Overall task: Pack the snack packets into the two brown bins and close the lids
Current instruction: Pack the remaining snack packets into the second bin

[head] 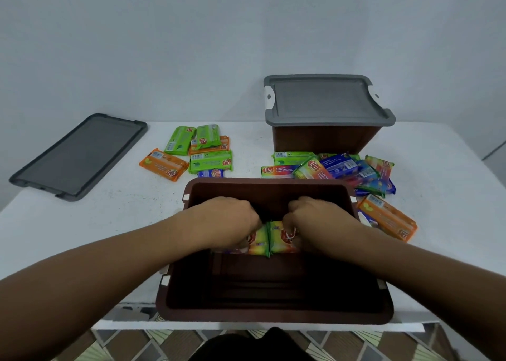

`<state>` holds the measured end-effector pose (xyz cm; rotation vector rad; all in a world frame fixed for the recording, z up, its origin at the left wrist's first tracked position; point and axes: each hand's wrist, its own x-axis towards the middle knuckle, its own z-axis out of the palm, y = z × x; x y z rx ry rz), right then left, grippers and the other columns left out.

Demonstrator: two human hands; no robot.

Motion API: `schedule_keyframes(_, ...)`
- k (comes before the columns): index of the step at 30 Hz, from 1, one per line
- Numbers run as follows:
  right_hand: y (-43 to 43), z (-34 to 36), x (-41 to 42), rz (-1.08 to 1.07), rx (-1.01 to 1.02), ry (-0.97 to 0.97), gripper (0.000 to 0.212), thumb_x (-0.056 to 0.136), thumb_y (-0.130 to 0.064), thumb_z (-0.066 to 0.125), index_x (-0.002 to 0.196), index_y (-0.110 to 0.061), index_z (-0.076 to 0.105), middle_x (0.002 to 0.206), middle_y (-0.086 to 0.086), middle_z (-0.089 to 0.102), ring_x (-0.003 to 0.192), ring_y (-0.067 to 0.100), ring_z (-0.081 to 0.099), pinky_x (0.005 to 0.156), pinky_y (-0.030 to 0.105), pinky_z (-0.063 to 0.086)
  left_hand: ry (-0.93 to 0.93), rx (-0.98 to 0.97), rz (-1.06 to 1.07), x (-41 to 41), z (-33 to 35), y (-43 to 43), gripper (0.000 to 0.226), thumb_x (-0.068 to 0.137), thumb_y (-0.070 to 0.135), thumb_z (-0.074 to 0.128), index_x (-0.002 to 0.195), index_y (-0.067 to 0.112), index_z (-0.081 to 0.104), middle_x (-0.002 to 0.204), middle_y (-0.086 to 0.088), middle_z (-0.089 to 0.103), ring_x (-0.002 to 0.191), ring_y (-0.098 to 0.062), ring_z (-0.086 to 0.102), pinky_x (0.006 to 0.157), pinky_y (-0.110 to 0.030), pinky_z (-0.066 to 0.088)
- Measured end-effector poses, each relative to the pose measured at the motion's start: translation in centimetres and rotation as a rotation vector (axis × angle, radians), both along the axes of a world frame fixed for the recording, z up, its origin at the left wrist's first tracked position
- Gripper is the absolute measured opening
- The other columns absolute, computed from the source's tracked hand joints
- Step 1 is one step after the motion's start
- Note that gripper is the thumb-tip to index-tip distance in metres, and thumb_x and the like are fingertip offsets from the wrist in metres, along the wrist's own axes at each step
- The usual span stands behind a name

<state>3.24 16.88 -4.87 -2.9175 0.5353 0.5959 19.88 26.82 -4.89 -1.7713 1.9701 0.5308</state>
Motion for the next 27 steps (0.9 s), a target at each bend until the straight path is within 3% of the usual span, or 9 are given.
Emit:
schedule_keyframes(2, -0.2, 0.6, -0.4, -0.035, 0.165, 0.114, 0.018, 0.092, -0.025, 0.066, 0.110, -0.025, 0.071, 0.112, -0.006, 0.066, 0.104, 0.015, 0.061, 0.096, 0.036, 0.052, 0.128, 0.101, 0.042, 0.3, 0.4, 0.3, 0.021, 0.095, 0.035, 0.068, 0.111, 0.023, 0.074, 0.100, 0.004, 0.068, 0.091, -0.016, 0.063, 0.081, -0.031, 0.052)
schedule_keyframes(5, 0.2, 1.5, -0.9, 0.009, 0.291, 0.319, 0.032, 0.093, -0.031, 0.068, 0.125, -0.027, 0.068, 0.121, -0.005, 0.067, 0.112, 0.016, 0.061, 0.101, 0.035, 0.049, 0.179, 0.302, 0.000, 0.0, 0.8, 0.6, 0.028, 0.098, 0.032, 0.064, 0.123, 0.023, 0.073, 0.118, 0.005, 0.069, 0.097, -0.009, 0.056, 0.092, -0.028, 0.047)
schedule_keyframes(8, 0.6, 1.6, -0.5, 0.051, 0.207, 0.430, 0.045, 0.097, -0.035, 0.061, 0.141, -0.026, 0.056, 0.134, 0.002, 0.058, 0.122, 0.023, 0.055, 0.102, 0.033, 0.045, 0.149, 0.295, -0.007, 0.2, 0.9, 0.6, 0.038, 0.102, 0.032, 0.058, 0.139, 0.025, 0.063, 0.139, 0.005, 0.059, 0.120, -0.016, 0.053, 0.097, -0.023, 0.036)
schedule_keyframes(12, 1.2, 1.2, 0.3, 0.055, 0.108, 0.526, 0.049, 0.100, -0.034, 0.056, 0.146, -0.019, 0.048, 0.136, 0.010, 0.054, 0.124, 0.028, 0.053, 0.102, 0.035, 0.043, 0.120, 0.224, 0.038, 0.7, 0.8, 0.8, 0.046, 0.102, 0.036, 0.056, 0.148, 0.034, 0.052, 0.139, -0.001, 0.058, 0.125, -0.021, 0.050, 0.089, -0.023, 0.032)
schedule_keyframes(27, 1.0, 1.0, -0.9, 0.094, 0.152, 0.457, 0.064, 0.096, -0.038, 0.062, 0.153, -0.026, 0.036, 0.137, 0.009, 0.053, 0.122, 0.028, 0.054, 0.101, 0.037, 0.047, 0.133, 0.352, 0.042, 0.9, 0.6, 0.5, 0.058, 0.098, 0.040, 0.063, 0.153, 0.035, 0.045, 0.148, 0.004, 0.053, 0.132, -0.021, 0.049, 0.095, -0.025, 0.034)
